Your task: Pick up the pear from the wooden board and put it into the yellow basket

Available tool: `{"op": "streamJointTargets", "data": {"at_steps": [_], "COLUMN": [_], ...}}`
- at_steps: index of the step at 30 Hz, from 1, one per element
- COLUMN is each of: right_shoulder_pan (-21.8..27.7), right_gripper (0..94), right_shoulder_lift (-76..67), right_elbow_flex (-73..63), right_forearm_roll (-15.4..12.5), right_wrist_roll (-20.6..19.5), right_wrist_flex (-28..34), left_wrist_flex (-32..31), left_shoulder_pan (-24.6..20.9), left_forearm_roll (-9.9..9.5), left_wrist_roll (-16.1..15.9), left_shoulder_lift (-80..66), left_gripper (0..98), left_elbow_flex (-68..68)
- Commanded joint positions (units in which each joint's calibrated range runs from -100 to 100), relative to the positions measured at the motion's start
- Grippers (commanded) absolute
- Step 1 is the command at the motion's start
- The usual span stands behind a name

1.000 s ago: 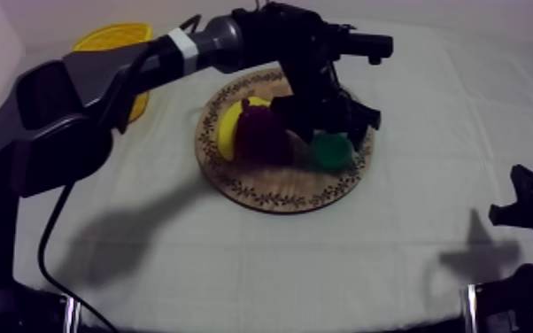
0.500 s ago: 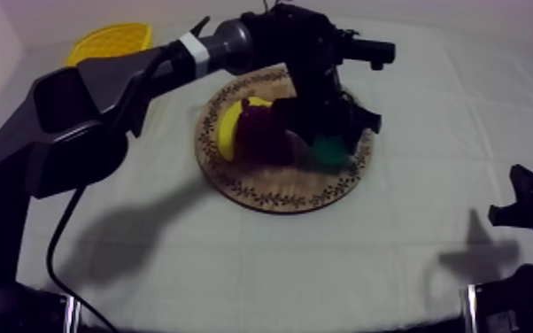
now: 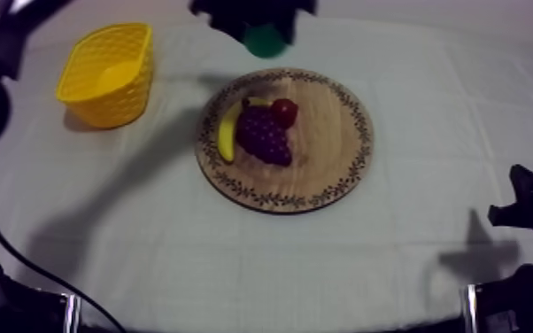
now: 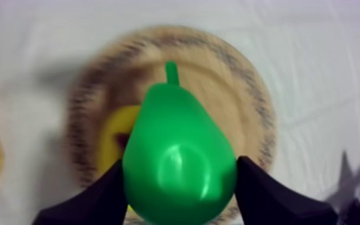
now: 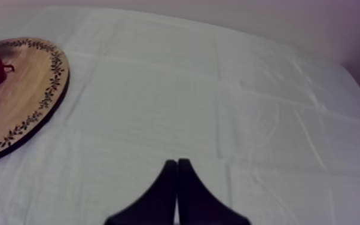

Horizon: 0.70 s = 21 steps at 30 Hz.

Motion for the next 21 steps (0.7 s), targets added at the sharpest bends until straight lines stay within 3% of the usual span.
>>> {"op": "streamJointTargets", "data": {"at_steps": [1,10,21], "right_shoulder_pan": [0.0,0.0,0.0], "right_gripper": [0.3,0.3,0.3], "right_shoulder_lift": [0.0,0.0,0.0], "right_elbow_flex": [0.0,0.0,0.0], "right_forearm_roll": [0.0,0.0,0.0], "right_wrist_roll": [0.0,0.0,0.0], "right_wrist_flex": [0.0,0.0,0.0], "left_wrist_flex": [-0.1,-0.3,-6.1], "left_shoulder_pan": [-3.6,-14.1,-22.0], "left_forearm_roll": [-0.91,-3.44,-3.71], "left_wrist_roll": [-0.2,-2.5,-4.0], "left_shoulder_lift": [-6.3,-12.8,-10.0], "left_gripper": [57.9,58.2,58.4], "left_elbow_flex": [4.4,14.5,23.5]}}
